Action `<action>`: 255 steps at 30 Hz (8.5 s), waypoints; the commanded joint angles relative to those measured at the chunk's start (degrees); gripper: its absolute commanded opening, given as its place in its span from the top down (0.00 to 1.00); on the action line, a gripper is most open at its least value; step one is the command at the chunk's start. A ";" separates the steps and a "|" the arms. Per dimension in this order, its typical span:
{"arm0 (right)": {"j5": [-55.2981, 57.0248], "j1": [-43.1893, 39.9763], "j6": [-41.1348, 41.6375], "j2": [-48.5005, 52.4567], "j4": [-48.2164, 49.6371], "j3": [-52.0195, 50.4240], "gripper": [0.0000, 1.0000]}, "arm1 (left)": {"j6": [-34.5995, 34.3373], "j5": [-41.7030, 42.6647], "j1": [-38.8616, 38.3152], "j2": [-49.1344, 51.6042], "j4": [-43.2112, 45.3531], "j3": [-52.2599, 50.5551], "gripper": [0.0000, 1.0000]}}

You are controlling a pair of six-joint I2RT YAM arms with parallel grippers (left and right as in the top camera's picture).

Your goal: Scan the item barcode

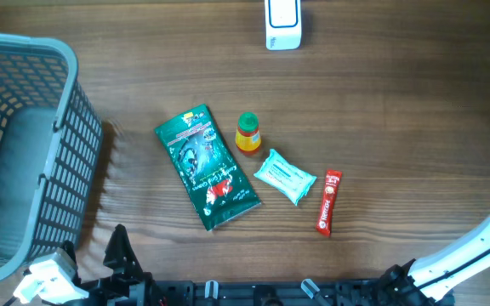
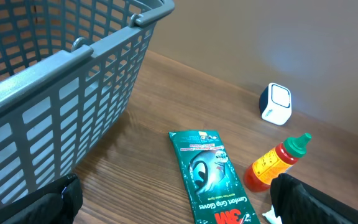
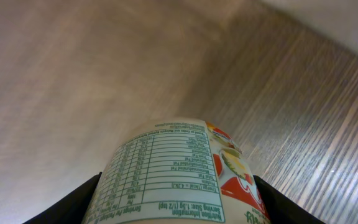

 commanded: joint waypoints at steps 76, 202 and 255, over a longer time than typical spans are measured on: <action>0.09 77.37 34.45 -19.04 -17.70 -44.78 0.50 | -0.33 -0.09 0.42 -0.11 0.02 -0.04 0.00; -93.42 63.39 -69.55 -65.24 -19.93 -40.89 0.95 | -0.33 -0.09 0.42 -0.11 0.02 -0.04 0.00; -37.13 53.55 -17.97 -12.68 27.23 -40.87 0.37 | -0.33 -0.09 0.42 -0.11 0.02 -0.04 0.00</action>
